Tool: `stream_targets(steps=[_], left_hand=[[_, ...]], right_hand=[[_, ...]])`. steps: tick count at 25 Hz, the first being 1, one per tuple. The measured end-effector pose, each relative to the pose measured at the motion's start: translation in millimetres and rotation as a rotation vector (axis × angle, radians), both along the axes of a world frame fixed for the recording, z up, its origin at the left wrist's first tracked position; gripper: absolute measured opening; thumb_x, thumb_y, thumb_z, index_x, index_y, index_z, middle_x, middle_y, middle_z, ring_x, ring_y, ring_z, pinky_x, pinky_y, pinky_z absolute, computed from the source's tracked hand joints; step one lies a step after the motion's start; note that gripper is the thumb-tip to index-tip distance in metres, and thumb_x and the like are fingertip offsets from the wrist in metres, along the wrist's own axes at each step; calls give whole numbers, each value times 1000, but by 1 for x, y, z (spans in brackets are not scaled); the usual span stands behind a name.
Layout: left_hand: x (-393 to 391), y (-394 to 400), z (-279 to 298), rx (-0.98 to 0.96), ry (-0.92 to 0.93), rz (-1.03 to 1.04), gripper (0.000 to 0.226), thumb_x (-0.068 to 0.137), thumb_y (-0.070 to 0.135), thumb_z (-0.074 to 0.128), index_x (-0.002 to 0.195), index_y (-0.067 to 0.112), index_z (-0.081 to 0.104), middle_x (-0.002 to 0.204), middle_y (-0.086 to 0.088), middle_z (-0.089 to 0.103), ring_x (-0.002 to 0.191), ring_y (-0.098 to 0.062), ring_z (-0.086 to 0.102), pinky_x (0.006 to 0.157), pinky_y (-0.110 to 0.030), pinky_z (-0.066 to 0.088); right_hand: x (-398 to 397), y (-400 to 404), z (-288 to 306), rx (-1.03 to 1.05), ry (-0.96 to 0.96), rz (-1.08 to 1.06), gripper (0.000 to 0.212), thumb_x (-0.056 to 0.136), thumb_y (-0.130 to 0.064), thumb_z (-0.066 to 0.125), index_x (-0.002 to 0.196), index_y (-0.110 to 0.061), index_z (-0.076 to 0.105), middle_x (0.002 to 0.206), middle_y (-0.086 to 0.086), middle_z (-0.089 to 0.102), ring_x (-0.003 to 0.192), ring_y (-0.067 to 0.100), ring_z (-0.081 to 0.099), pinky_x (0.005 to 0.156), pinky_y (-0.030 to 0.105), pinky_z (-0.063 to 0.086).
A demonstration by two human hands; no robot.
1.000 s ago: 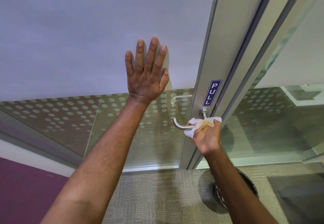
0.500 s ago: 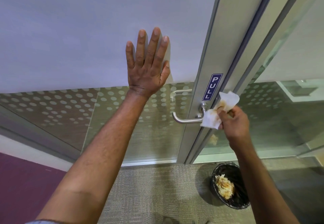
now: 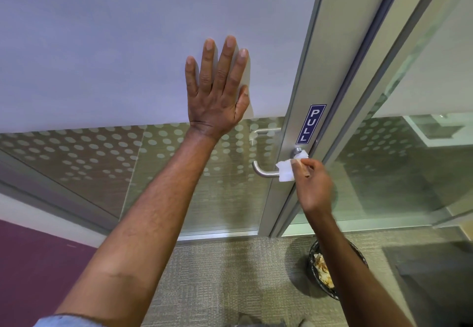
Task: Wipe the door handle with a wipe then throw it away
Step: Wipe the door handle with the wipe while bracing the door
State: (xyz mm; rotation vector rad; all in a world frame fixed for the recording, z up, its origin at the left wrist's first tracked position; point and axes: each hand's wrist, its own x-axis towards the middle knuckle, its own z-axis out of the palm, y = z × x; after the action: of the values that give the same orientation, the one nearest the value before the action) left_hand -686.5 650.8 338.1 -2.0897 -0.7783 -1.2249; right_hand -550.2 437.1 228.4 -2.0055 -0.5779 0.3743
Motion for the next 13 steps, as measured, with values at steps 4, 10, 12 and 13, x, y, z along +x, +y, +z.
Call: stream_targets(steps=[4,10,12,13], left_hand=[[1,0,0,-2,-4,1,61,99,37,51,154,15,33,157,-13,42,145,-41,28,118,-62,22],[1,1,-1,0,6,1,62,100,38,50,155,16,32,158,-12,41,146,-40,27,118,-62,22],[0,1,-1,3,8,-3,61,100,37,51,154,16,32,157,-12,42,145,-40,28,118,-61,21],[0,1,0,6,6,0,61,100,37,51,154,16,32,157,-12,43,145,-40,28,118,-61,21]], right_hand=[[11,21,-9,-345,-125,66,45,101,-44,50,124,-6,53,115,20,70,104,39,67,86,42,50],[24,41,-28,-106,273,102,64,95,-60,28,93,-16,74,95,7,79,85,25,67,74,36,44],[21,42,-29,184,624,-40,46,102,-55,39,89,-23,70,78,-6,75,70,12,63,65,29,43],[22,45,-29,302,848,-71,37,103,-51,43,88,-25,66,71,-9,69,64,8,60,62,26,42]])
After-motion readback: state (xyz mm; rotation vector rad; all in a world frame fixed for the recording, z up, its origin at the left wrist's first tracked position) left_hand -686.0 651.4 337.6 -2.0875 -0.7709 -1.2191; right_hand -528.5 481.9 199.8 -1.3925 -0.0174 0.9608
